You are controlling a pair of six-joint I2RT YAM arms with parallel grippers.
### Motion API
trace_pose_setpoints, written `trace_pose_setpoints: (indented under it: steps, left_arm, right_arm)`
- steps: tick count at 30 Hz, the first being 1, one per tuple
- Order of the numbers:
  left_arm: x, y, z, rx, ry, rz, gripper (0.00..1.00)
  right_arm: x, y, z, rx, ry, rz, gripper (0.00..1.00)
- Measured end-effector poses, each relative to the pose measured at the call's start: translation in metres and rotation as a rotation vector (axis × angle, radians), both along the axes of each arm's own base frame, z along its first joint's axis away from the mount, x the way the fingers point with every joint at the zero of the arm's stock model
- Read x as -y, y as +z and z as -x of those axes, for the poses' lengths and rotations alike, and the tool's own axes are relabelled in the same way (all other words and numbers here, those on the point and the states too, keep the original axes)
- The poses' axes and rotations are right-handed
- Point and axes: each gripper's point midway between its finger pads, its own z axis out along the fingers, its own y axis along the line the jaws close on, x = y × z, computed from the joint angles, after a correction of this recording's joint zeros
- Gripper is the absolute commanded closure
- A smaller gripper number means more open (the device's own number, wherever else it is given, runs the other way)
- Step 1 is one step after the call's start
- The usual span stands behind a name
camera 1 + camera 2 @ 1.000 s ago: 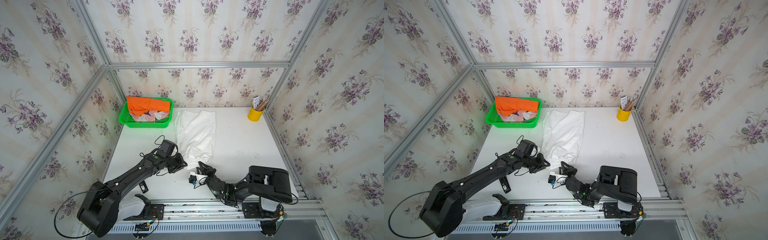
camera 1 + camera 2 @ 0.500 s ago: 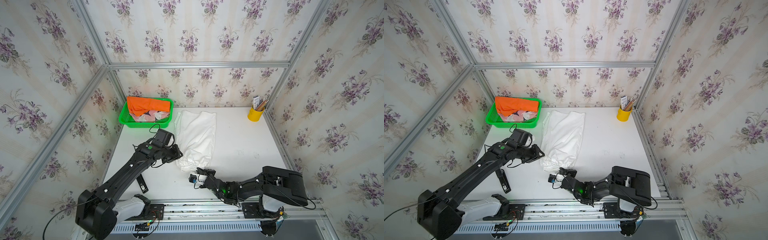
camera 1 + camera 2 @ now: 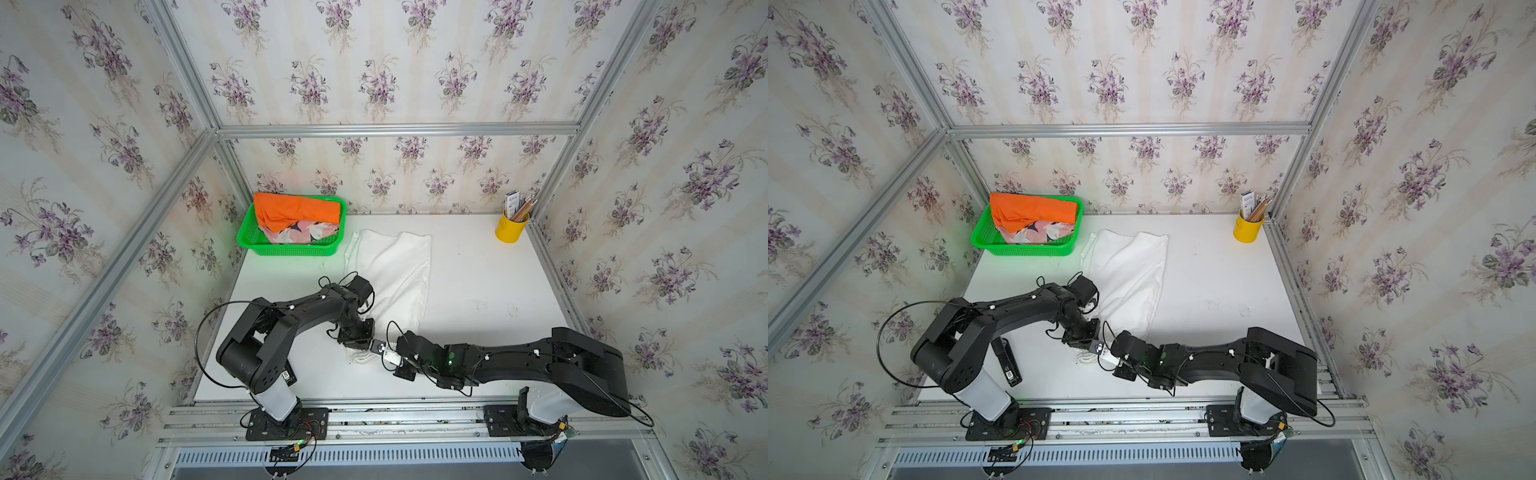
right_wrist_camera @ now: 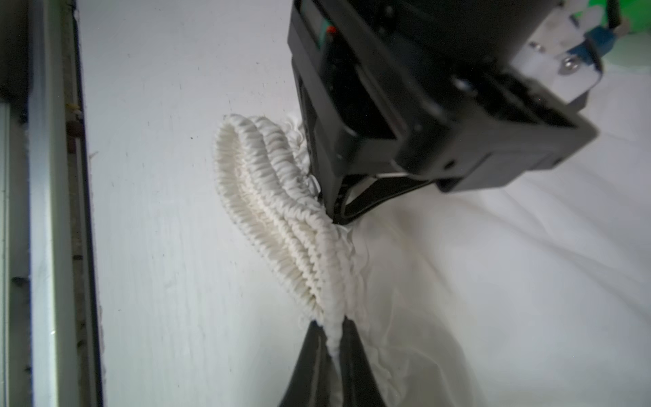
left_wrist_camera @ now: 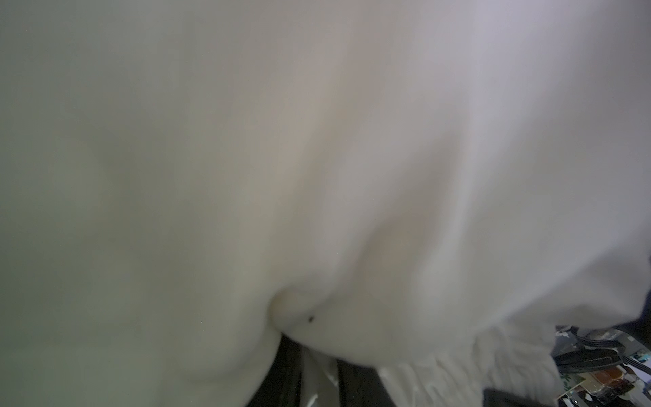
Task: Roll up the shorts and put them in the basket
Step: Roll the shorts at the center of the board.
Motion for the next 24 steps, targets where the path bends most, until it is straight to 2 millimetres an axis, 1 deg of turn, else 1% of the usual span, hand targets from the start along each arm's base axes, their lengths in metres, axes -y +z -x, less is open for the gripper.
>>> trace_pose_setpoints:
  steps: [2, 4, 5, 7, 9, 10, 11, 12, 13, 17, 19, 24]
  left_arm:
    - [0.0, 0.001, -0.002, 0.005, 0.003, 0.003, 0.68]
    - [-0.007, 0.005, -0.008, 0.061, 0.011, -0.021, 0.61]
    - [-0.013, 0.01, -0.013, 0.109, 0.02, -0.038, 0.58]
    - [-0.027, 0.028, -0.022, 0.213, 0.051, -0.057, 0.53]
    - [-0.037, 0.041, -0.032, 0.285, 0.086, -0.063, 0.47]
    - [-0.046, 0.047, -0.037, 0.318, 0.11, -0.076, 0.46]
    - [-0.051, 0.051, -0.039, 0.338, 0.126, -0.087, 0.46]
    - [-0.058, 0.055, -0.042, 0.36, 0.14, -0.101, 0.41]
    - [-0.061, 0.056, -0.042, 0.368, 0.142, -0.107, 0.38]
    - [-0.064, 0.06, -0.039, 0.383, 0.128, -0.103, 0.32]
    - [-0.063, 0.061, -0.038, 0.385, 0.118, -0.095, 0.32]
    - [-0.06, 0.06, -0.039, 0.372, 0.101, -0.087, 0.3]
  right_arm:
    - [-0.002, 0.0, -0.002, -0.104, 0.008, -0.004, 1.0]
    - [-0.005, -0.001, -0.006, -0.21, 0.009, -0.017, 1.0]
    - [-0.007, -0.001, -0.009, -0.261, 0.009, -0.028, 1.0]
    - [-0.011, -0.003, -0.017, -0.369, 0.007, -0.049, 1.0]
    - [-0.016, -0.006, -0.026, -0.472, -0.005, -0.063, 1.0]
    - [-0.018, -0.007, -0.031, -0.531, -0.014, -0.071, 1.0]
    - [-0.021, -0.008, -0.036, -0.571, -0.017, -0.078, 1.0]
    - [-0.023, -0.008, -0.04, -0.618, -0.027, -0.084, 1.0]
    - [-0.025, -0.009, -0.046, -0.66, -0.034, -0.091, 1.0]
    - [-0.027, -0.014, -0.065, -0.826, -0.09, -0.11, 1.0]
    - [-0.029, -0.015, -0.075, -0.914, -0.123, -0.126, 1.0]
    - [-0.024, -0.022, -0.078, -1.104, -0.189, -0.136, 1.0]
